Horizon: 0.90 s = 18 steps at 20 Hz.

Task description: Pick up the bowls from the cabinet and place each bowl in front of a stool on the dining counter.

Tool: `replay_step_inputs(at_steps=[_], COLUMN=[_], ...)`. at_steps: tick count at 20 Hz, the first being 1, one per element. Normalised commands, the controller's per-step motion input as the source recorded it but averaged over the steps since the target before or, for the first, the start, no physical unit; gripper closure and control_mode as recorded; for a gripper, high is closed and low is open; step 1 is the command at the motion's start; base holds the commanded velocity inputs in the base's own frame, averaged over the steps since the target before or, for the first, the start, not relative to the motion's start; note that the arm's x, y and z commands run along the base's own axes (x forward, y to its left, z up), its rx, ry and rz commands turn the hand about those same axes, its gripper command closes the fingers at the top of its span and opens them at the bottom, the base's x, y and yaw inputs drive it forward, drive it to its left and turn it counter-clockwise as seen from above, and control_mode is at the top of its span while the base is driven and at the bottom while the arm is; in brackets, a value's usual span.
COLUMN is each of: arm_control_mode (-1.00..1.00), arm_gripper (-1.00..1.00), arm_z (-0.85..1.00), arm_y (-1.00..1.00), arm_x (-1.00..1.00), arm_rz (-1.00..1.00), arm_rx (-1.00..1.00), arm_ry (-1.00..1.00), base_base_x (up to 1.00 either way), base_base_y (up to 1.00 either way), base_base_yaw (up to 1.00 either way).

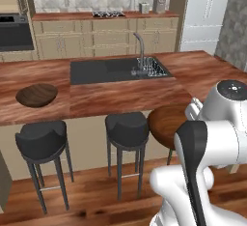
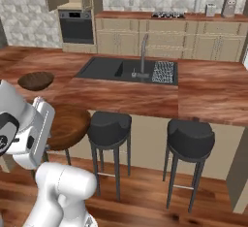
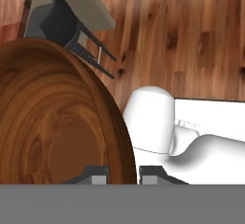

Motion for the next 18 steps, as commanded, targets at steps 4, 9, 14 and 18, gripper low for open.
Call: replay_step_inputs(at_steps=[4,9,14,18], arm_control_mode=[1.0,1.0,1.0,1.0], arm_gripper=[1.0,1.0,1.0,1.0], arm_z=[0.0,0.0,0.0,0.0], arm_y=[0.0,0.0,0.0,0.0], arm_x=[0.0,0.0,0.0,0.0], arm_rz=[0.0,0.0,0.0,0.0], arm_rx=[0.0,0.0,0.0,0.0], arm_ry=[0.0,0.0,0.0,0.0], base_base_x=[0.63,0.47,0.5,0.6], base_base_y=[0.15,0.44,0.29,0.09], base_base_yaw=[-0.12,-0.16,-0.12,-0.01])
